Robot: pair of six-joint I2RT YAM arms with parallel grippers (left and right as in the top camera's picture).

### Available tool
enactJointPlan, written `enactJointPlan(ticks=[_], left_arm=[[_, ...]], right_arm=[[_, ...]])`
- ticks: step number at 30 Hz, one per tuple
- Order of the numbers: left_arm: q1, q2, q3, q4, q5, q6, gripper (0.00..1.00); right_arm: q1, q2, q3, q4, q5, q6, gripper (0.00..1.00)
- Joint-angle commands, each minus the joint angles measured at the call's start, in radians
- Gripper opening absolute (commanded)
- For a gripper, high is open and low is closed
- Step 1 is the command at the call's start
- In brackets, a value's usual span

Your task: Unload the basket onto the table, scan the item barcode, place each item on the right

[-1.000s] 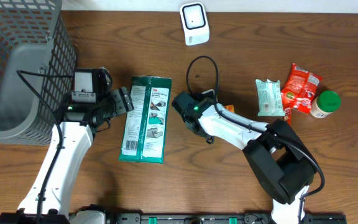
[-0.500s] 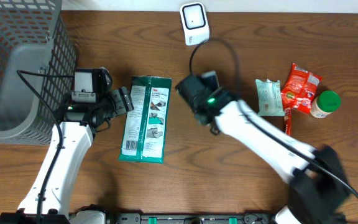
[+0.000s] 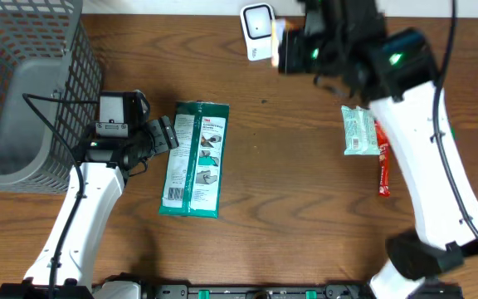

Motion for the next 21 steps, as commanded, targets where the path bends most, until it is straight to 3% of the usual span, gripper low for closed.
enactJointPlan(ticks=[1,6,12,21], left_arm=[[0.001,0.006,-0.005,-0.002,-0.003,0.009,0.82],[0.001,0.006,-0.005,-0.002,-0.003,0.009,0.82],[0.001,0.006,-0.005,-0.002,-0.003,0.008,0.82],[0.001,0.006,-0.005,-0.002,-0.003,0.008,0.82]], right_arm=[[-0.056,0.136,0.112,0.030,-0.239,0.030,0.01],[-0.113,0.300,0.126,0.299,-0.386,0.133,0.01],[-0.153,0.481,0.126,0.595,-0.401,0.284,0.01],[-0.197,0.702,0.126,0.830,-0.459,0.473,0.01]])
